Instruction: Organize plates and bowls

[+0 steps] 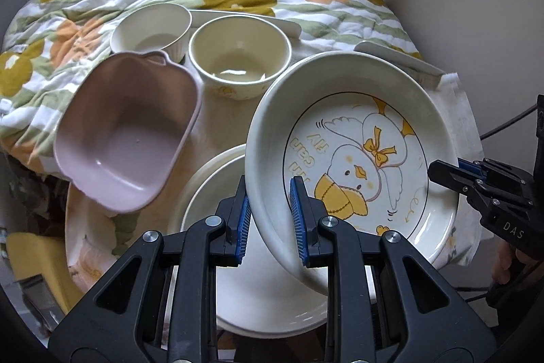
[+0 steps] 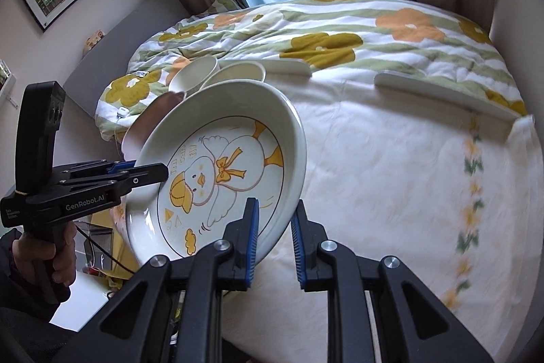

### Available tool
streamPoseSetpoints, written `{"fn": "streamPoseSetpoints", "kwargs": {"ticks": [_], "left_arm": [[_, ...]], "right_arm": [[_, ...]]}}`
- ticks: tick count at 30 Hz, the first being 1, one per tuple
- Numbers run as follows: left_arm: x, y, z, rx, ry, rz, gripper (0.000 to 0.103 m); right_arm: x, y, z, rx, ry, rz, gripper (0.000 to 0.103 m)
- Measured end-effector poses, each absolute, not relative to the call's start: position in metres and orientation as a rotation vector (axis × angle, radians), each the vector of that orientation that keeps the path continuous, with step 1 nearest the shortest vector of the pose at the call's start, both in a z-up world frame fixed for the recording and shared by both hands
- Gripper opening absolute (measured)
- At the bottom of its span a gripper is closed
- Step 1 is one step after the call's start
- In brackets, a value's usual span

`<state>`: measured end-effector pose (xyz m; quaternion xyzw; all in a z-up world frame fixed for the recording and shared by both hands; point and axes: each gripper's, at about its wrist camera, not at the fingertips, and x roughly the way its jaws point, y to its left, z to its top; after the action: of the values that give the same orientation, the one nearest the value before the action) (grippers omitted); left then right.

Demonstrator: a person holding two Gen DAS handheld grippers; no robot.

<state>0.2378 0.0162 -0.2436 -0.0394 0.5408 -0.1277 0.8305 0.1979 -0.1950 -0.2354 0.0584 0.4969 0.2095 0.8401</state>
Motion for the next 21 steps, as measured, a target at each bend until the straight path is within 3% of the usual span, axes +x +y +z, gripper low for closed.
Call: {"fn": "streamPoseSetpoints", "kwargs": {"ticks": [21], "left_arm": [[0.209, 0.036, -0.3, 0.028, 1.238, -0.359, 0.02]], "right_arm": [[0.145, -0.159, -0.277, 0.154, 1.128, 0.32, 0.017]]}}
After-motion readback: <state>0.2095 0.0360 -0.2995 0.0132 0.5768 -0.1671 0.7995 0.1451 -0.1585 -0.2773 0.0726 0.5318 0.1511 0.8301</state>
